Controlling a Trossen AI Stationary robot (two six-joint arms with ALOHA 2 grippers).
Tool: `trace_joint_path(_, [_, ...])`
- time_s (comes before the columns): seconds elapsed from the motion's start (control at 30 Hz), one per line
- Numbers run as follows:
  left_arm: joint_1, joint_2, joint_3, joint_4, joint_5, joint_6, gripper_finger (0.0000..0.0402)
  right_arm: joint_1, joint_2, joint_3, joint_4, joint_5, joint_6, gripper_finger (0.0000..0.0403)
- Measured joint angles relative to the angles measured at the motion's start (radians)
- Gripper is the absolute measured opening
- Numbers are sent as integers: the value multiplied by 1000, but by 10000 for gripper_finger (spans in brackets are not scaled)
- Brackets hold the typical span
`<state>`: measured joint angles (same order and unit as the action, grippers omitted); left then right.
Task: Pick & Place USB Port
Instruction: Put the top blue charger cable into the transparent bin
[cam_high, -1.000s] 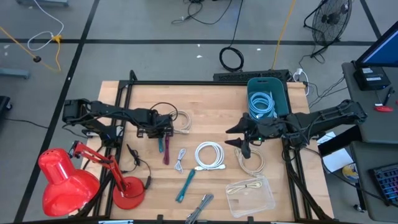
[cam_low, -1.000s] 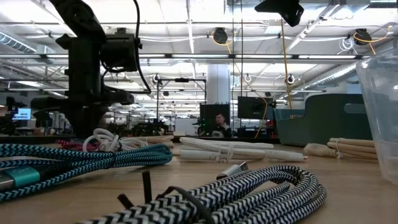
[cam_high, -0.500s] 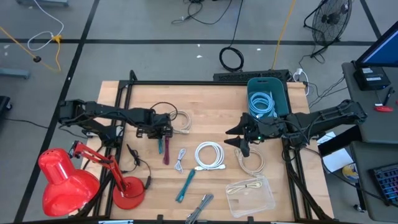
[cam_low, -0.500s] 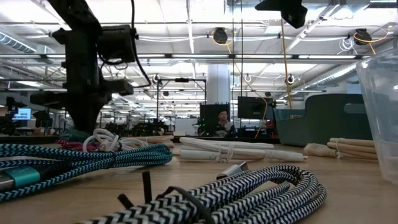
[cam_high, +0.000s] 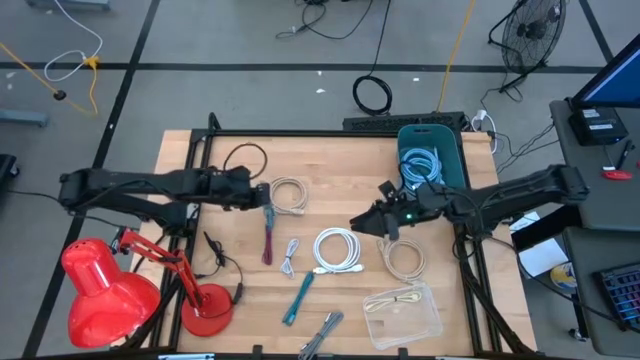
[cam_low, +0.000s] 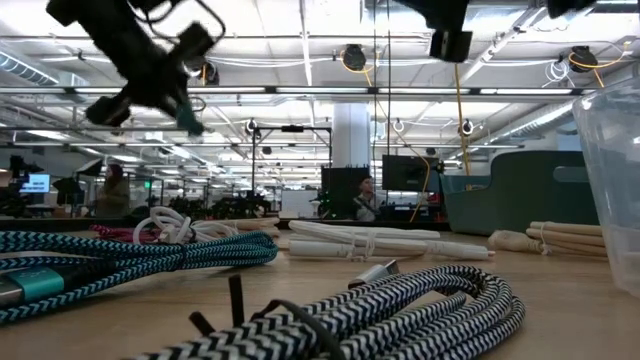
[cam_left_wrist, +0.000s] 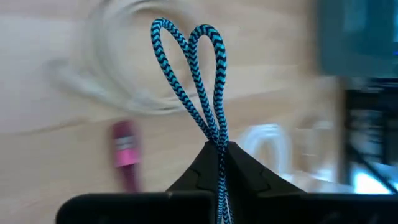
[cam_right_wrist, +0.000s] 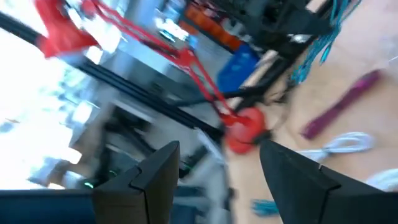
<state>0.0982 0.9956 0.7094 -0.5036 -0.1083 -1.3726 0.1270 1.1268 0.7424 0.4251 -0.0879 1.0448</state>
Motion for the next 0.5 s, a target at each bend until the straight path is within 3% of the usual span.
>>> trace_joint_path(0.2, [-93,-30,0,291,-48,75,12,-43,56,-145,334,-21,150,215])
trace_joint_path(0.5, [-213,86,2,672,-113,108,8,-75,82,-160,477,-23,149,215])
